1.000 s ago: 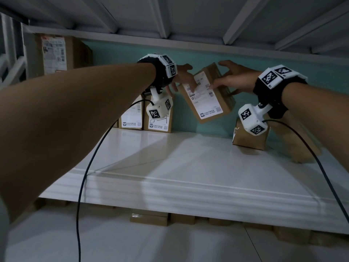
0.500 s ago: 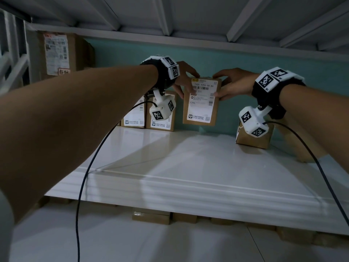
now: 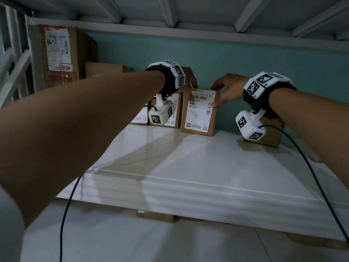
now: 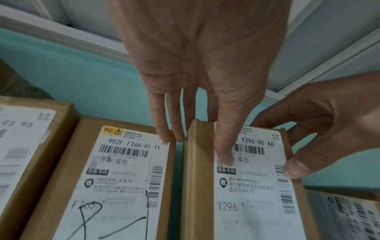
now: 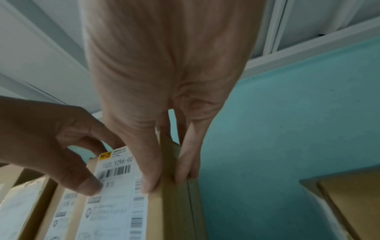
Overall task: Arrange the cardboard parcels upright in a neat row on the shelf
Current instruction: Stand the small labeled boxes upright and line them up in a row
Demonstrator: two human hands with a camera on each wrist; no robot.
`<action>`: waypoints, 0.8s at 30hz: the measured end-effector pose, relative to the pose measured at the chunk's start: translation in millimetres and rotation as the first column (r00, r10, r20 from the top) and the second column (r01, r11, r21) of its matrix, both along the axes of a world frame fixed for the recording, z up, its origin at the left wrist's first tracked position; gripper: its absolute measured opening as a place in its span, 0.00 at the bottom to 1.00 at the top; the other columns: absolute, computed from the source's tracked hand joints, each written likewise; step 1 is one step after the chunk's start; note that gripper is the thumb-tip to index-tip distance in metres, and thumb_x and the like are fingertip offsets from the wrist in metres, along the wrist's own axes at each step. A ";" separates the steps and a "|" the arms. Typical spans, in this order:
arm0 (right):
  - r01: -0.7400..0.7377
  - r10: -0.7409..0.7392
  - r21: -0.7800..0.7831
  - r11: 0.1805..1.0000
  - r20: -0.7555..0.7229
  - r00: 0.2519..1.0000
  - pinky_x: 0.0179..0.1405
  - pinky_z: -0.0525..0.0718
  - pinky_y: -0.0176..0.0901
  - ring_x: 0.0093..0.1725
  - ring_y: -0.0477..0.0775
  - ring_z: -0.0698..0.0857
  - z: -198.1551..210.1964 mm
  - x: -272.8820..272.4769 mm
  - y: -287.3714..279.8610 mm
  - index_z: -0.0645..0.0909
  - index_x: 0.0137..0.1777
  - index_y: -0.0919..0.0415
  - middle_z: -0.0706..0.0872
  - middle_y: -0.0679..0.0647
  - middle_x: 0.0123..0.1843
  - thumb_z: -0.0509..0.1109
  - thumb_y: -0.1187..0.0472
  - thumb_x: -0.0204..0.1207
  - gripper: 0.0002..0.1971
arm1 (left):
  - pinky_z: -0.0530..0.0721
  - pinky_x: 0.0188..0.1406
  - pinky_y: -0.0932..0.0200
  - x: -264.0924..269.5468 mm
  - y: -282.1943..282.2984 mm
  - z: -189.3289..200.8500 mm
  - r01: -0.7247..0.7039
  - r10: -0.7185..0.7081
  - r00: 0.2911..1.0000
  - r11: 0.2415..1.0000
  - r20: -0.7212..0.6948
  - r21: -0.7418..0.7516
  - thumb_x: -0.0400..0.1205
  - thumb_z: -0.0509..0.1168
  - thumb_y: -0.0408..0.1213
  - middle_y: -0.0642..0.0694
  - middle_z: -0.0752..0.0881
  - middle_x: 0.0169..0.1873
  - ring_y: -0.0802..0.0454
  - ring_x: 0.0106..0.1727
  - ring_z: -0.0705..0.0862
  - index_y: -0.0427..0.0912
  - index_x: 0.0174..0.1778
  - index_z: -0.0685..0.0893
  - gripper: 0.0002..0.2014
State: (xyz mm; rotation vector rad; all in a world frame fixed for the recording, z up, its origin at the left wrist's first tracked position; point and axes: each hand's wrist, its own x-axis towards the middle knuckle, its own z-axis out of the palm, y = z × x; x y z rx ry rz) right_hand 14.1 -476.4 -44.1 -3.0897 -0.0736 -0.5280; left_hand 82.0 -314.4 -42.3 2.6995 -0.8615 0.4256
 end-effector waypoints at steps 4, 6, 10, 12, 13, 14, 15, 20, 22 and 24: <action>-0.001 0.001 -0.006 1.000 -0.024 1.000 0.59 0.83 0.46 0.55 0.56 0.87 1.8 5.5 -1.0 0.78 0.72 0.56 0.83 0.54 0.68 0.79 0.48 0.68 0.32 | 0.80 0.67 0.51 2.2 -5.3 4.2 -0.015 0.009 0.995 0.998 0.099 0.057 0.73 0.75 0.53 0.49 0.86 0.62 0.49 0.62 0.83 0.49 0.71 0.80 0.30; 0.002 -0.003 -0.037 0.999 -0.006 1.000 0.65 0.81 0.48 0.63 0.58 0.84 1.7 9.1 -2.3 0.78 0.71 0.56 0.83 0.54 0.69 0.79 0.47 0.68 0.32 | 0.79 0.67 0.51 5.1 -6.5 5.6 -0.032 0.020 0.991 0.995 0.130 0.093 0.72 0.75 0.54 0.50 0.86 0.63 0.49 0.63 0.83 0.50 0.70 0.81 0.30; 0.001 0.000 -0.038 0.999 0.022 1.000 0.68 0.77 0.47 0.68 0.57 0.80 0.2 17.0 -2.9 0.78 0.72 0.56 0.82 0.54 0.70 0.80 0.48 0.68 0.32 | 0.73 0.53 0.57 13.9 -7.0 5.7 -0.093 0.059 0.970 0.986 0.237 0.139 0.73 0.74 0.56 0.48 0.80 0.66 0.44 0.69 0.77 0.52 0.72 0.79 0.31; 0.000 0.001 -0.037 0.999 0.025 1.000 0.68 0.77 0.46 0.68 0.57 0.80 -0.4 21.5 -2.2 0.78 0.72 0.56 0.82 0.54 0.70 0.80 0.48 0.67 0.33 | 0.73 0.51 0.57 19.0 -8.0 6.3 -0.113 0.071 0.967 0.980 0.245 0.163 0.73 0.74 0.55 0.46 0.80 0.67 0.44 0.69 0.77 0.52 0.72 0.80 0.30; 0.000 0.001 -0.036 0.999 0.026 1.000 0.67 0.77 0.46 0.68 0.57 0.80 -0.6 23.9 -1.6 0.78 0.72 0.57 0.82 0.54 0.70 0.80 0.49 0.67 0.33 | 0.74 0.51 0.57 21.1 -8.4 6.4 -0.120 0.075 0.966 0.978 0.249 0.171 0.73 0.74 0.55 0.46 0.81 0.67 0.44 0.68 0.77 0.51 0.72 0.80 0.31; 0.001 0.000 -0.035 0.999 0.029 1.000 0.67 0.77 0.46 0.68 0.57 0.80 -0.5 26.1 -1.1 0.78 0.72 0.57 0.82 0.55 0.70 0.80 0.49 0.67 0.33 | 0.74 0.52 0.57 23.1 -8.6 6.4 -0.126 0.079 0.965 0.976 0.251 0.176 0.73 0.75 0.55 0.46 0.81 0.66 0.44 0.68 0.77 0.51 0.72 0.80 0.31; 0.002 -0.001 -0.033 0.999 0.031 1.000 0.66 0.77 0.46 0.68 0.57 0.80 -0.5 28.4 -0.8 0.78 0.72 0.57 0.82 0.55 0.71 0.81 0.49 0.67 0.33 | 0.75 0.52 0.57 25.4 -8.5 6.5 -0.134 0.086 0.964 0.975 0.251 0.179 0.73 0.75 0.55 0.47 0.81 0.66 0.44 0.68 0.78 0.51 0.72 0.80 0.31; 0.008 -0.006 -0.036 0.999 0.039 0.999 0.65 0.77 0.46 0.68 0.57 0.80 -2.1 39.6 0.8 0.78 0.72 0.57 0.81 0.55 0.71 0.81 0.49 0.67 0.33 | 0.78 0.56 0.56 37.3 -8.5 4.6 -0.149 0.096 0.962 0.970 0.257 0.193 0.73 0.75 0.55 0.47 0.84 0.63 0.46 0.65 0.80 0.50 0.71 0.81 0.30; 0.008 -0.007 -0.029 1.000 0.043 0.999 0.65 0.77 0.46 0.69 0.57 0.80 -2.5 43.2 -0.2 0.78 0.72 0.56 0.81 0.55 0.71 0.81 0.49 0.67 0.33 | 0.78 0.58 0.56 41.6 -8.9 3.3 -0.147 0.092 0.962 0.969 0.258 0.199 0.74 0.74 0.54 0.47 0.84 0.64 0.46 0.66 0.80 0.49 0.71 0.81 0.30; 0.009 -0.008 -0.028 1.000 0.047 0.999 0.64 0.77 0.45 0.69 0.57 0.80 -2.9 46.2 -1.2 0.78 0.72 0.56 0.81 0.55 0.71 0.80 0.49 0.67 0.33 | 0.78 0.59 0.57 44.7 -9.0 2.9 -0.141 0.090 0.963 0.971 0.255 0.191 0.75 0.74 0.54 0.46 0.84 0.64 0.46 0.66 0.81 0.49 0.72 0.80 0.30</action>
